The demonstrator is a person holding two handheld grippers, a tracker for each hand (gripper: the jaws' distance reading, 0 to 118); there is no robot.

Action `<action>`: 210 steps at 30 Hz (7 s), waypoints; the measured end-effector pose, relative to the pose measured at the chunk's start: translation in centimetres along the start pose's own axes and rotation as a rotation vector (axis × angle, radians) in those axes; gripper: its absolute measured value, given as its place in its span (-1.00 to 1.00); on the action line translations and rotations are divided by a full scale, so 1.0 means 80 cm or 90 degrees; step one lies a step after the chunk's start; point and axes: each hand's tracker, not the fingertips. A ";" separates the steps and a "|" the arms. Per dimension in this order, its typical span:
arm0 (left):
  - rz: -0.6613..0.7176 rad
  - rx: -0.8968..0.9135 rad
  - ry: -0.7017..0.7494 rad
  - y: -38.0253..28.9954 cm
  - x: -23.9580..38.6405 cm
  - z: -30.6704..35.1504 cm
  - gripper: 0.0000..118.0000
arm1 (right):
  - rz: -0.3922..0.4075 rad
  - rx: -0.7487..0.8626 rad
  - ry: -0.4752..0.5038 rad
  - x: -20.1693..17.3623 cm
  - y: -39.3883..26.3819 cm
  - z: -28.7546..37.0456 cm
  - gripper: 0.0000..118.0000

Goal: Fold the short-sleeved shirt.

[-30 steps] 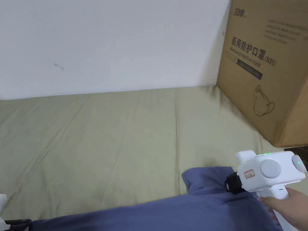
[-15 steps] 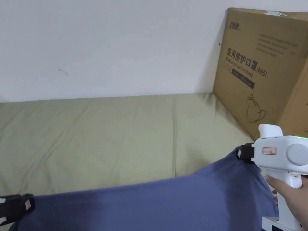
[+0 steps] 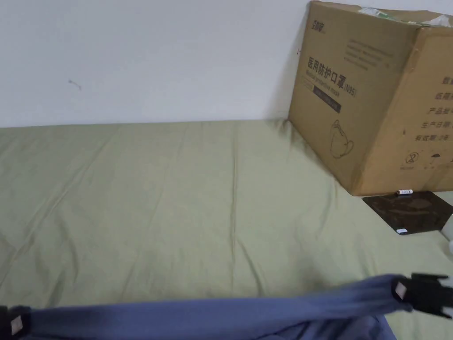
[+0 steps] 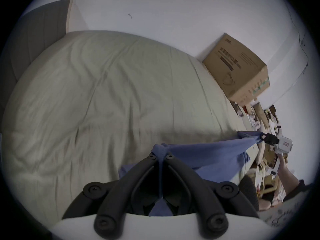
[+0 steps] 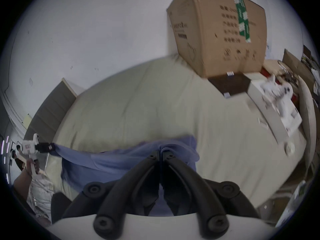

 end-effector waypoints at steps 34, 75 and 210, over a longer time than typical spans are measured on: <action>-0.096 0.605 0.161 -0.114 0.209 0.089 -0.87 | 0.149 0.518 0.030 -0.225 -0.050 0.056 -0.70; 0.458 0.040 -0.259 -0.166 -0.114 -0.059 -0.93 | 0.022 0.251 0.061 -0.229 -0.024 0.017 -0.94; -0.015 -0.137 -0.150 -0.080 0.277 -0.182 -0.99 | -0.027 0.176 0.062 -0.118 -0.034 0.039 -0.94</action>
